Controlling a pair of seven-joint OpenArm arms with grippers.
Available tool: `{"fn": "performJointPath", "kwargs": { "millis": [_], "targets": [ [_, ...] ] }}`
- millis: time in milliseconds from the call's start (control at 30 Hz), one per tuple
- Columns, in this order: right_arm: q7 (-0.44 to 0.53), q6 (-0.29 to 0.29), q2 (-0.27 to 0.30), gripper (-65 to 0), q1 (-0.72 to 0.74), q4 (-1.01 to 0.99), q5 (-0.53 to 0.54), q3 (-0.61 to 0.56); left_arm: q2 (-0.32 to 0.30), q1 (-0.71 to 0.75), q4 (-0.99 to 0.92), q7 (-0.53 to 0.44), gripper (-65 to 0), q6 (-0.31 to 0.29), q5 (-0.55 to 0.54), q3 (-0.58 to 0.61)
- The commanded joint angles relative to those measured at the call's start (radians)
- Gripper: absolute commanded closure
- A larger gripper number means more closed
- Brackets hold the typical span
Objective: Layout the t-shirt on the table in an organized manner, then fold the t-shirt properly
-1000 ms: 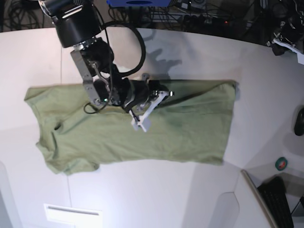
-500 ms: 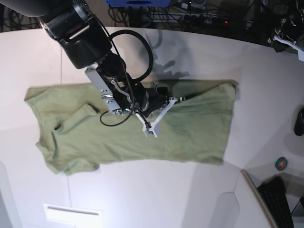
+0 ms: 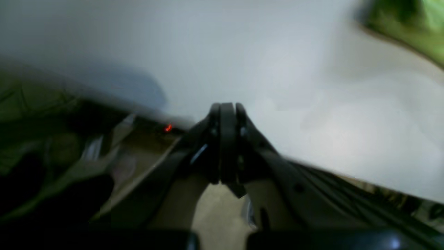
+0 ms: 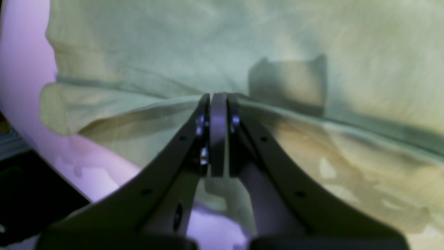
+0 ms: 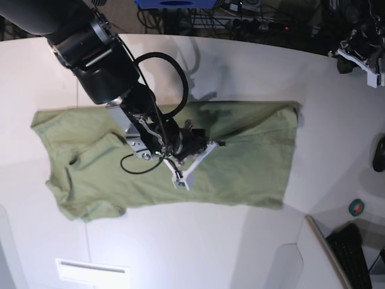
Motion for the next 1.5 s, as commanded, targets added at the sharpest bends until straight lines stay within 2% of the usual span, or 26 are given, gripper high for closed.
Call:
{"fn": "performJointPath", "kwargs": {
  "millis": [0, 133, 267, 400, 467, 567, 667, 767, 933, 1033, 1167, 1333, 1467],
  "targets": [
    [0.014, 0.009, -0.009, 0.0, 0.041, 0.018, 0.01, 0.002, -0.006, 0.011, 0.048, -0.015, 0.0, -0.007, -0.011, 0.014],
    [-0.036, 0.009, 0.001, 0.0, 0.047, 0.076, 0.01, 0.002, 0.027, 0.009, 0.137, -0.014, 0.0, 0.001, -0.011, 0.121],
    [-0.099, 0.006, 0.063, 0.0, -0.004, 0.297, 0.01, 0.028, 0.028, -0.038, 0.136, -0.014, 0.0, 0.005, -0.011, 0.282],
    [-0.234, -0.054, 0.104, 0.0, -0.062, 0.488, 0.01, 0.164, 0.03, -0.107, 0.105, -0.014, 0.0, 0.096, -0.011, 0.41],
    [-0.308, -0.057, 0.13, 0.0, -0.088, 0.546, 0.009, 0.226, 0.028, -0.144, 0.096, -0.014, 0.0, 0.137, -0.012, 0.47],
    [-0.366, -0.057, 0.167, 0.0, -0.143, 0.589, 0.009, 0.292, 0.028, -0.204, 0.073, -0.014, 0.0, 0.182, -0.011, 0.536],
    [-0.363, -0.057, 0.206, 0.0, -0.208, 0.595, 0.009, 0.326, 0.027, -0.274, 0.004, -0.014, 0.0, 0.214, -0.011, 0.589],
    [-0.36, -0.057, 0.229, 0.0, -0.251, 0.595, 0.007, 0.332, 0.025, -0.336, -0.074, -0.014, 0.0, 0.219, -0.011, 0.623],
    [-0.302, -0.055, 0.245, 0.0, -0.295, 0.595, 0.009, 0.332, 0.024, -0.402, -0.145, -0.014, 0.0, 0.219, -0.009, 0.632],
    [-0.302, -0.055, 0.245, 0.0, -0.306, 0.595, 0.009, 0.332, 0.022, -0.44, -0.168, -0.014, 0.0, 0.219, -0.009, 0.632],
    [-0.302, -0.055, 0.245, 0.0, -0.317, 0.595, 0.009, 0.328, 0.022, -0.478, -0.16, -0.012, 0.0, 0.219, -0.009, 0.629],
    [-0.3, -0.055, 0.245, 0.0, -0.327, 0.587, 0.004, 0.328, 0.027, -0.451, -0.048, 0.107, 0.0, 0.219, -0.009, 0.634],
    [-0.299, -0.055, 0.244, 0.0, -0.329, 0.587, 0.004, 0.328, 0.027, -0.405, -0.014, 0.117, 0.0, 0.219, -0.009, 0.677]
  ]
}}
